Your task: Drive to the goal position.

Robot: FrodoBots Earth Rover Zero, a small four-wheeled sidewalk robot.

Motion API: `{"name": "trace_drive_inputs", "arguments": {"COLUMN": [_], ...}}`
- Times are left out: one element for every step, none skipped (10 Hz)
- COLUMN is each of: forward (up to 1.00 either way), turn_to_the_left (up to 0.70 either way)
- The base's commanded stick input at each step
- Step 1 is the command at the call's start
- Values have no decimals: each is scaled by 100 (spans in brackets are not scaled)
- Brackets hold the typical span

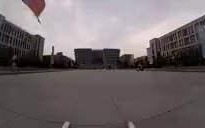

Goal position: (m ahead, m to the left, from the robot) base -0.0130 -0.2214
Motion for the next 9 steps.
{"name": "trace_drive_inputs", "arguments": {"forward": [60, 60, 60, 60, 60, 60, 60, 60, 60], "turn_to_the_left": [12, 15, 15, 15, 15, 7, 0, 0, 0]}}
